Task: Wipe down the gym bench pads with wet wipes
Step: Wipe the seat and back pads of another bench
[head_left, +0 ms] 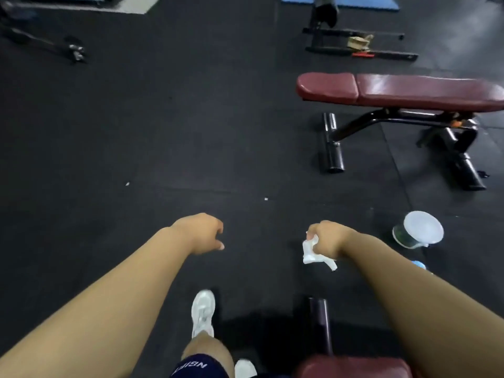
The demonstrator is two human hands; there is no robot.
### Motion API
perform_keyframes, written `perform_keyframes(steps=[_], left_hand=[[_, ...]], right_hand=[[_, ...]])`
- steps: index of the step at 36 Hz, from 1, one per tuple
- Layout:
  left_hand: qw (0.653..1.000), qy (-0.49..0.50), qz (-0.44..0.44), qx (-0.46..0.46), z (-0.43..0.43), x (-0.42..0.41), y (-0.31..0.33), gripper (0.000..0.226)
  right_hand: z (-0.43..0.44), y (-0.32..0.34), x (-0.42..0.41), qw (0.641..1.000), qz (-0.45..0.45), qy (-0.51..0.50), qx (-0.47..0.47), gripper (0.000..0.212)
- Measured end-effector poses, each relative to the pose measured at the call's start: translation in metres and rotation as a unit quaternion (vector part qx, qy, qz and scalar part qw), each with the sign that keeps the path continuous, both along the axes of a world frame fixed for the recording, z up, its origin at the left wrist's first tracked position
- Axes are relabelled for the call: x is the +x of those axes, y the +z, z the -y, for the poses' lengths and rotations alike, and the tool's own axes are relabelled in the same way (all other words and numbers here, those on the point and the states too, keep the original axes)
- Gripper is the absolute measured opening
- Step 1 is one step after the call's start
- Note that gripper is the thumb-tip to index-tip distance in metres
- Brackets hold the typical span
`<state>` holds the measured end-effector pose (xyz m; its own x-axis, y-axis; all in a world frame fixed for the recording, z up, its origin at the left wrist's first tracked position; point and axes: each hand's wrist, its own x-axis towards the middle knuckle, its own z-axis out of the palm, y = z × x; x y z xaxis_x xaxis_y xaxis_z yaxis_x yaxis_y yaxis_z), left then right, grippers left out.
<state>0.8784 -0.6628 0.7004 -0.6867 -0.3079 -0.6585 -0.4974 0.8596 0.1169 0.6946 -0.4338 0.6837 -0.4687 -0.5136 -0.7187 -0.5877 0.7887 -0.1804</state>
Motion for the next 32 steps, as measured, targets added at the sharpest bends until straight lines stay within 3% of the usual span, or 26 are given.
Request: perform_keyframes(steps=[6, 10, 13, 25, 32], left_hand=[[0.993, -0.122, 0.010, -0.008, 0.045, -0.124, -0.011, 0.037], [0.977, -0.214, 0.013, -0.014, 0.061, -0.212, -0.017, 0.035], [0.959, -0.282, 0.017, -0.014, 0.059, -0.273, -0.016, 0.036], [0.870, -0.493, 0.020, 0.012, -0.045, -0.475, -0.041, 0.033], [0.851, -0.524, 0.034, -0.001, -0.122, -0.594, -0.060, 0.037]], right_hand=[[0.009, -0.012, -0.072, 0.995, -0.032, -0.090, 0.005, 0.039], [0.008, -0.009, -0.112, 0.979, -0.035, -0.198, 0.003, 0.046], [0.000, -0.004, -0.136, 0.967, -0.043, -0.252, -0.010, 0.039], [-0.108, -0.038, -0.211, 0.899, -0.013, -0.436, 0.034, 0.034], [-0.172, -0.069, -0.304, 0.873, -0.018, -0.485, 0.044, 0.036]])
